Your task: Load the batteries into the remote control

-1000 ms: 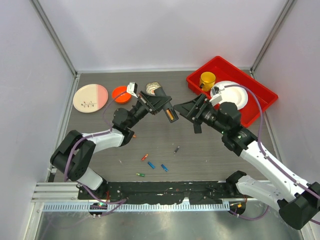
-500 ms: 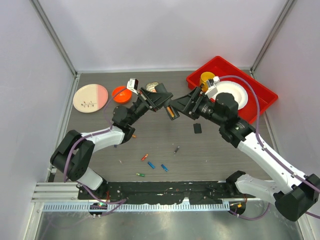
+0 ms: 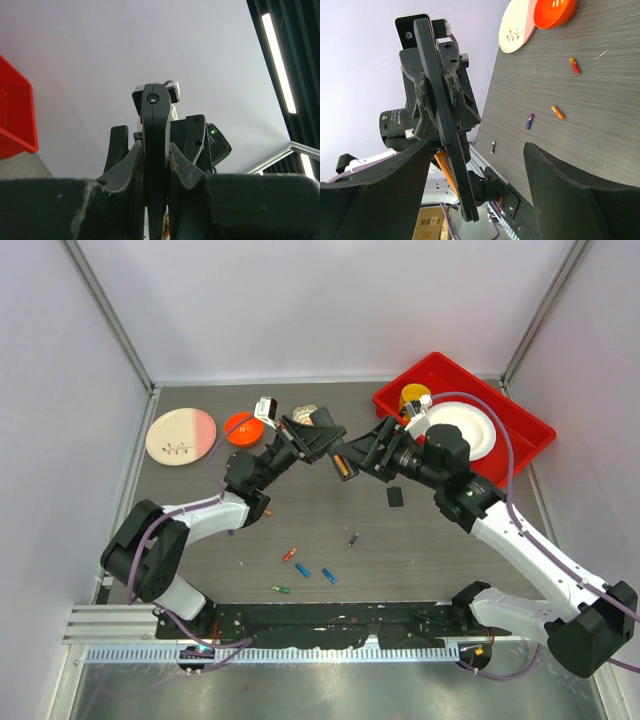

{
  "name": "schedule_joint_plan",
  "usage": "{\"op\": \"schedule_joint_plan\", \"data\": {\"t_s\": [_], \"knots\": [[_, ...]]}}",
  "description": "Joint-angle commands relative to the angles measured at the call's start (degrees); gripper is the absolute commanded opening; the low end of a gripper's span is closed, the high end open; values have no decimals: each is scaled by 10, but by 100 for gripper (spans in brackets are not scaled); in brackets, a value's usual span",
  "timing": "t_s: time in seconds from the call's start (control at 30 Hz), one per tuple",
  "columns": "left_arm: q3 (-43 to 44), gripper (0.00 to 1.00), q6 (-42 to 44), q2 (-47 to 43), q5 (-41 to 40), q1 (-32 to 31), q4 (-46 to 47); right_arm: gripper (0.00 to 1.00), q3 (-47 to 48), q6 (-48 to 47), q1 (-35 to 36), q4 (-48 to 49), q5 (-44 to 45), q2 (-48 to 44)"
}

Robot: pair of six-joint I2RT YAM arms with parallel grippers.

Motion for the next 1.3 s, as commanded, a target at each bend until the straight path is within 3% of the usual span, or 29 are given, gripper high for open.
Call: {"op": "schedule_joint_plan", "data": {"t_s": [0.0, 1.27], "knots": [[17, 0, -3, -2, 7, 0, 147, 80, 23, -4, -2, 19, -15, 9], [8, 0, 5, 3, 5, -3, 147, 81, 35, -7, -2, 32, -17, 7]]}}
